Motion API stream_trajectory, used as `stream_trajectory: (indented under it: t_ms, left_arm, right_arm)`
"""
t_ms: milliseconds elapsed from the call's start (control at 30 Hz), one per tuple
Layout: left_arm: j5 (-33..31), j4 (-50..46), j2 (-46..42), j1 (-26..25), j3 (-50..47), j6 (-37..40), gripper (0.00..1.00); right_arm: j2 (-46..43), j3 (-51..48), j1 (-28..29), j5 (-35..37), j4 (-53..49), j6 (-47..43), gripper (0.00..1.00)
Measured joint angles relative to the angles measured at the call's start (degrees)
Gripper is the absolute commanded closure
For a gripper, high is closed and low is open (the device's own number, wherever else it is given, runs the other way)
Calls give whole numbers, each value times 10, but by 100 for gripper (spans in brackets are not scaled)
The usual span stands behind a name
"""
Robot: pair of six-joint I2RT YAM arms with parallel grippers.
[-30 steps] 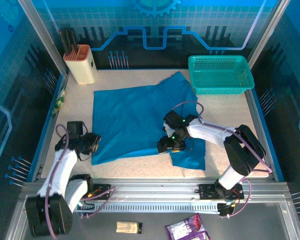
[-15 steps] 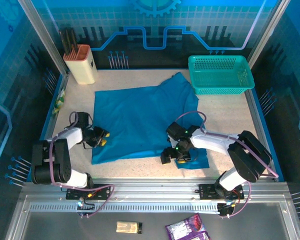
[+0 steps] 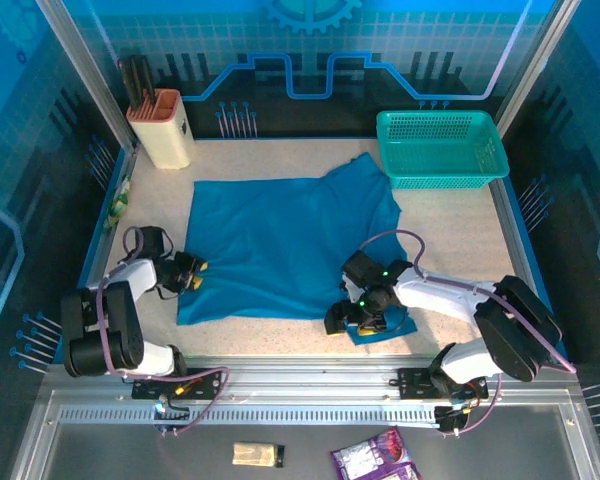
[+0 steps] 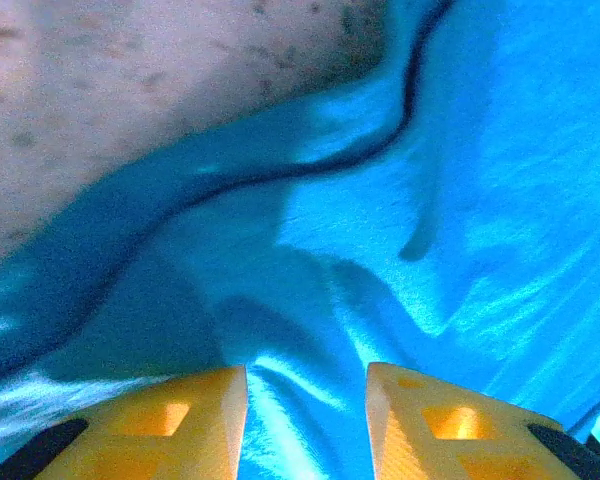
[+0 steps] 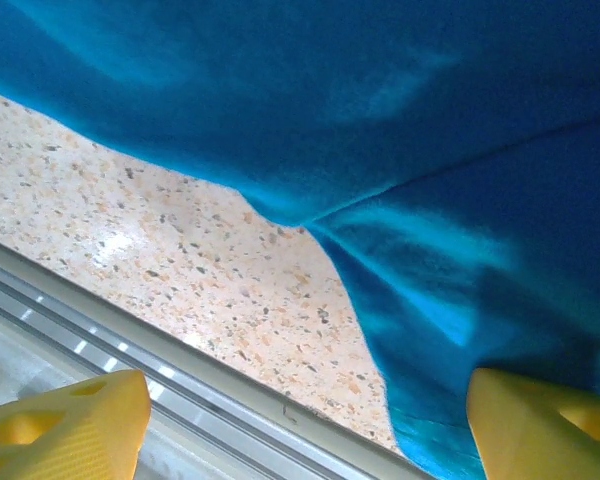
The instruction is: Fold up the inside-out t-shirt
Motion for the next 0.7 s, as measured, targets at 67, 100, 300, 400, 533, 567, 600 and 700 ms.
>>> stream_trajectory:
  t_ms: [67,100,300,400,533,567,600,700]
  left_arm:
    - [-17,-24,-32,3,0,7,60]
    - [-23,-33,-47,4,0,10,59]
    - [-52,-102,-76,-11,52,54,60]
    - [-62,-121,-41,-60,99,75,61]
    - [-65,-111,22,-133,125,79,61]
    - [-63,-107,35,-142,122,74,61]
    - [-61,-99,46,-147,116,69,61]
    - [-60,-85,70,-147,94,57,60]
  right_arm:
    - [-5,14,-6,-1,-9,-1,16]
    - [-9,23,-14,1,-13,-2,16]
    - [-49,71,-127,39,-31,-27,17]
    - [-50,83,-190,50,-32,-48,17]
    - [-28,90,-252,53,-28,-77,17]
    - [-17,90,-266,52,-26,-83,17]
    - [-9,89,-274,51,-22,-87,18]
    - [9,71,-300,42,-1,-96,18]
